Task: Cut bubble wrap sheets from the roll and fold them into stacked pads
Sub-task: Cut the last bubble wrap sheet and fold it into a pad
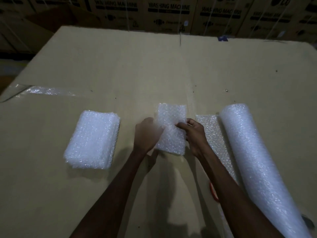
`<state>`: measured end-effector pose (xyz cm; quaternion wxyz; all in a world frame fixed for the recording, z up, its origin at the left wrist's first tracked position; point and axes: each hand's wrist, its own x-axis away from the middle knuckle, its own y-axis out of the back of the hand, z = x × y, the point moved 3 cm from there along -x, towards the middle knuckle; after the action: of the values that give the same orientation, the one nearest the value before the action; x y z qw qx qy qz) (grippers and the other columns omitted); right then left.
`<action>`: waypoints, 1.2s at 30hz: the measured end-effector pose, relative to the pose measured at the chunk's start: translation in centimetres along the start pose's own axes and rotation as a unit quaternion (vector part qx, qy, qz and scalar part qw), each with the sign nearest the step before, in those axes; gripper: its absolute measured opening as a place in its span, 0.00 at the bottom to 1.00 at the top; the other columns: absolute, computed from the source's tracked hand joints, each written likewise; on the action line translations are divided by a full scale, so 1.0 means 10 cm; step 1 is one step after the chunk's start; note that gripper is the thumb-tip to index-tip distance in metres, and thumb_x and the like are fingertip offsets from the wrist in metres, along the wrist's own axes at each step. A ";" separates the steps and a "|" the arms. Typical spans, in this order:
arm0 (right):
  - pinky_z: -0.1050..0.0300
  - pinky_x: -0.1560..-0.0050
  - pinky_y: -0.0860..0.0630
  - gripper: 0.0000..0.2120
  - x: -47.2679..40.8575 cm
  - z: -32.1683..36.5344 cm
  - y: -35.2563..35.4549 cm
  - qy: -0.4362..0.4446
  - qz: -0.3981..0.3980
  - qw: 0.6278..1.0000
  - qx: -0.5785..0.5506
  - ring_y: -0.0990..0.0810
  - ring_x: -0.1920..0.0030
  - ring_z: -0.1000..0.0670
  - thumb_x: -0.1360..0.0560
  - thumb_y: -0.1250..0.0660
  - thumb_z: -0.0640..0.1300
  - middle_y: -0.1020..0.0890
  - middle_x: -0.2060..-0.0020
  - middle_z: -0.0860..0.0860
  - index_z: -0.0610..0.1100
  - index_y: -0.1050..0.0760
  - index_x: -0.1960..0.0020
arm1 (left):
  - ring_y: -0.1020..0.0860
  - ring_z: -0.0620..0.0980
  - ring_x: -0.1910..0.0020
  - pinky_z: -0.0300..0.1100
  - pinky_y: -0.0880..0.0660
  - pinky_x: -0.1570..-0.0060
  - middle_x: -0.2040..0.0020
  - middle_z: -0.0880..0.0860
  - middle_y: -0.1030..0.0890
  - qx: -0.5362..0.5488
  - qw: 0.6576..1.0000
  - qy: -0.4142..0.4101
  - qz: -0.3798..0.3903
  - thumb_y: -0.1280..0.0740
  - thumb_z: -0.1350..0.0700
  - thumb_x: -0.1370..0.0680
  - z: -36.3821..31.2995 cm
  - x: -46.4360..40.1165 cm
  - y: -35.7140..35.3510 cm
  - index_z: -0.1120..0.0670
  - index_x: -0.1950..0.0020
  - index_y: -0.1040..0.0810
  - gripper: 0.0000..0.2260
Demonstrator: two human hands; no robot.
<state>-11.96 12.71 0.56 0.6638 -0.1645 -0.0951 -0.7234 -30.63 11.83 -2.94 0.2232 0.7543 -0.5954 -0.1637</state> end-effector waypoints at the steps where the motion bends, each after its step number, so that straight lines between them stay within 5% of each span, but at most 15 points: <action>1: 0.56 0.61 0.19 0.06 0.04 0.06 0.03 0.000 0.016 1.000 -0.017 0.14 0.54 0.44 0.25 0.27 0.35 0.13 0.51 0.40 0.38 0.18 0.49 | 0.28 0.47 0.37 0.43 0.29 0.39 0.36 0.48 0.25 0.086 0.995 0.035 0.029 0.27 0.39 0.27 -0.09 0.04 0.03 0.53 0.28 0.30 0.33; 3: 0.54 0.59 0.18 0.11 0.13 0.18 0.08 -0.002 0.044 0.998 -0.054 0.14 0.52 0.42 0.25 0.27 0.34 0.13 0.49 0.40 0.35 0.19 0.43 | 0.29 0.46 0.33 0.42 0.31 0.34 0.31 0.49 0.29 0.228 0.963 0.100 0.099 0.27 0.38 0.29 -0.23 0.14 0.05 0.53 0.23 0.35 0.39; 6: 0.47 0.50 0.16 0.16 0.28 0.30 0.19 0.003 0.076 0.994 -0.084 0.15 0.49 0.39 0.26 0.27 0.33 0.15 0.46 0.37 0.32 0.22 0.39 | 0.22 0.51 0.35 0.48 0.27 0.34 0.33 0.51 0.22 0.305 0.929 0.113 0.174 0.25 0.38 0.29 -0.43 0.29 0.12 0.51 0.28 0.27 0.33; 9: 0.39 0.39 0.20 0.18 0.39 0.34 0.31 0.017 0.079 0.993 -0.085 0.17 0.43 0.34 0.27 0.25 0.33 0.16 0.45 0.35 0.31 0.22 0.39 | 0.16 0.50 0.47 0.42 0.21 0.50 0.45 0.52 0.15 0.337 0.924 0.088 0.159 0.26 0.52 0.23 -0.62 0.45 0.16 0.56 0.37 0.20 0.17; 11: 0.36 0.38 0.21 0.16 0.45 0.34 0.37 0.026 0.078 0.994 -0.074 0.17 0.43 0.33 0.29 0.24 0.34 0.15 0.46 0.35 0.33 0.20 0.42 | 0.17 0.48 0.53 0.42 0.22 0.55 0.49 0.53 0.14 0.330 0.933 0.084 0.116 0.25 0.55 0.24 -0.71 0.55 0.20 0.58 0.40 0.19 0.15; 16: 0.50 0.51 0.23 0.22 0.60 0.30 0.39 0.056 0.091 0.994 -0.012 0.16 0.51 0.44 0.31 0.20 0.38 0.13 0.48 0.41 0.37 0.21 0.40 | 0.21 0.45 0.60 0.39 0.25 0.62 0.55 0.54 0.16 0.282 0.956 0.063 0.046 0.23 0.57 0.27 -0.72 0.80 0.41 0.55 0.48 0.19 0.10; 24: 0.52 0.51 0.22 0.23 0.78 0.09 0.10 0.031 0.114 0.993 -0.001 0.16 0.52 0.47 0.30 0.22 0.35 0.15 0.46 0.38 0.34 0.22 0.37 | 0.22 0.42 0.67 0.34 0.29 0.71 0.61 0.50 0.17 0.304 0.946 0.105 -0.051 0.21 0.57 0.29 -0.41 1.02 0.79 0.56 0.52 0.20 0.11; 28: 0.49 0.48 0.21 0.19 0.87 0.05 -0.22 0.034 0.096 0.995 -0.001 0.16 0.53 0.46 0.30 0.22 0.35 0.14 0.48 0.39 0.34 0.20 0.41 | 0.22 0.41 0.68 0.34 0.29 0.70 0.62 0.51 0.16 0.316 0.941 0.109 -0.061 0.22 0.57 0.28 -0.20 0.94 1.01 0.58 0.53 0.18 0.09; 36: 0.58 0.57 0.19 0.14 0.96 0.02 -1.26 0.015 0.115 0.993 -0.017 0.15 0.54 0.48 0.28 0.24 0.34 0.13 0.52 0.44 0.38 0.19 0.43 | 0.27 0.39 0.73 0.34 0.32 0.72 0.68 0.46 0.19 0.314 0.941 0.112 -0.047 0.24 0.58 0.26 0.32 0.59 1.90 0.56 0.55 0.15 0.03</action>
<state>-25.10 5.16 5.26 0.7414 -0.1747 -0.0537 -0.6457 -46.57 2.01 4.52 0.0323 0.8267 -0.5514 0.1073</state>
